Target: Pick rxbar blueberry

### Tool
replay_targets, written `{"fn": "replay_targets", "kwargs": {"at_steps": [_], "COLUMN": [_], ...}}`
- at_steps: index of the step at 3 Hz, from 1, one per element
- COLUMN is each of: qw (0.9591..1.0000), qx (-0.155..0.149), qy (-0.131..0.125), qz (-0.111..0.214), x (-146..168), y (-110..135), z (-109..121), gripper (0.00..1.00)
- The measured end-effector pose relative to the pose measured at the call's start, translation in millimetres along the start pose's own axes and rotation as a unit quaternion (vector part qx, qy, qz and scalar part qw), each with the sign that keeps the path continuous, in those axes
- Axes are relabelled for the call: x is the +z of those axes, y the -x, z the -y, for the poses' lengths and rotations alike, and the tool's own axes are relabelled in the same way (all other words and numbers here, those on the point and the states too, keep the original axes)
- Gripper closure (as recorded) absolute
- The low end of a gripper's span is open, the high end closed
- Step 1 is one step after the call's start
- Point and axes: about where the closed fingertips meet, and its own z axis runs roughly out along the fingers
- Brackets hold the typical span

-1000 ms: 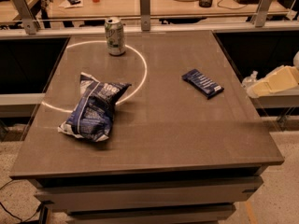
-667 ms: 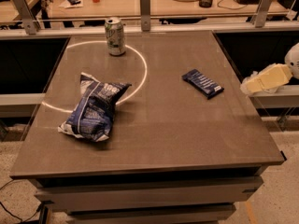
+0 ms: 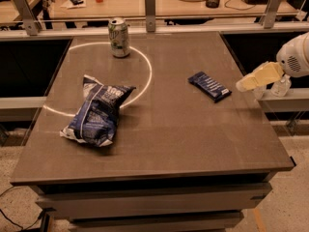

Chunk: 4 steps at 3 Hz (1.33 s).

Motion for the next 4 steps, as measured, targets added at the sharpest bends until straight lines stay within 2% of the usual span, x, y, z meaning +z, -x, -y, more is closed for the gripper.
{"fn": "replay_targets", "kwargs": {"at_steps": [1, 2, 3, 4], "qw": [1.0, 0.9999, 0.9998, 0.9999], "qx": [-0.001, -0.002, 0.006, 0.011], "qy": [-0.004, 0.009, 0.017, 0.013], "qz": [-0.002, 0.006, 0.006, 0.001], "x": [-1.4, 3.8, 15.4, 31.5], "y": [2.5, 13.7, 20.8, 24.0], "z": [-3.6, -22.7, -37.0, -44.6], "gripper": [0.0, 0.0, 0.0, 0.0]}}
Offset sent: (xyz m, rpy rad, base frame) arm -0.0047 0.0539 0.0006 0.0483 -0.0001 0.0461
